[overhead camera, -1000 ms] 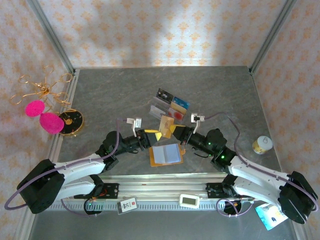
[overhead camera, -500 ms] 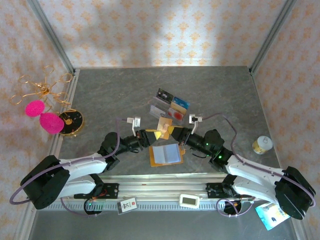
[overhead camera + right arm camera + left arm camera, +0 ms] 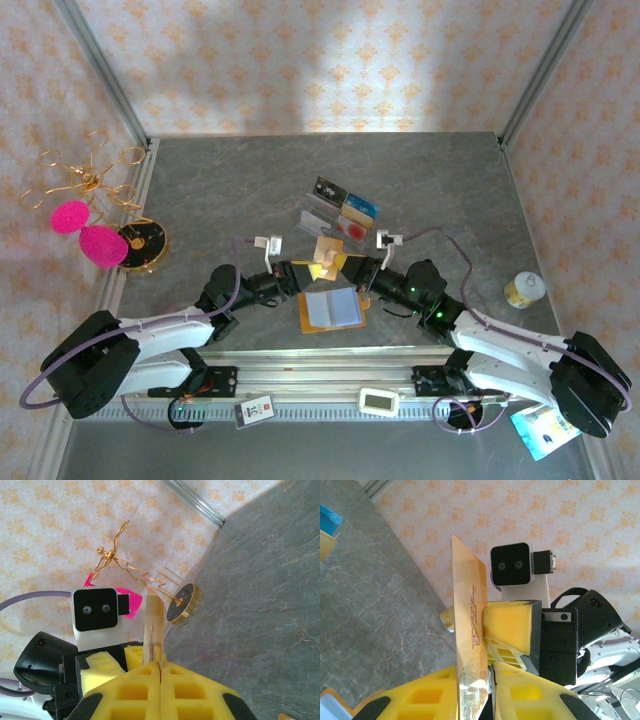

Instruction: Take the credit cards out of the card holder

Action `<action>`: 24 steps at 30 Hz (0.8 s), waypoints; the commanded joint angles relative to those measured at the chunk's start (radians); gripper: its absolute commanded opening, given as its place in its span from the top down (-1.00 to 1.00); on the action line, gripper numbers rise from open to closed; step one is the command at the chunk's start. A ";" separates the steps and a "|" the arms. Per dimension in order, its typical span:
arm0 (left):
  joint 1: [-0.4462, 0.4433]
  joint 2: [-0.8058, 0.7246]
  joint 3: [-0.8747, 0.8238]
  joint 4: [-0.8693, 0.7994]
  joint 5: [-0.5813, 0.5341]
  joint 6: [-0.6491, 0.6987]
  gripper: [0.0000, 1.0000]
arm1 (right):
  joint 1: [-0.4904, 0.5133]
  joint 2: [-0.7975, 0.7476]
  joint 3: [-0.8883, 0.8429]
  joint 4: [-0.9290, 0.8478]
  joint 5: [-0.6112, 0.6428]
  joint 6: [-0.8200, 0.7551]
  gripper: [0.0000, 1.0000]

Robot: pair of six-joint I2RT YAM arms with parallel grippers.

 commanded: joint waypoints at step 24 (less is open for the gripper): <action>0.000 -0.183 0.128 -0.518 -0.073 0.237 1.00 | -0.252 0.072 0.242 -0.668 0.132 -0.058 0.13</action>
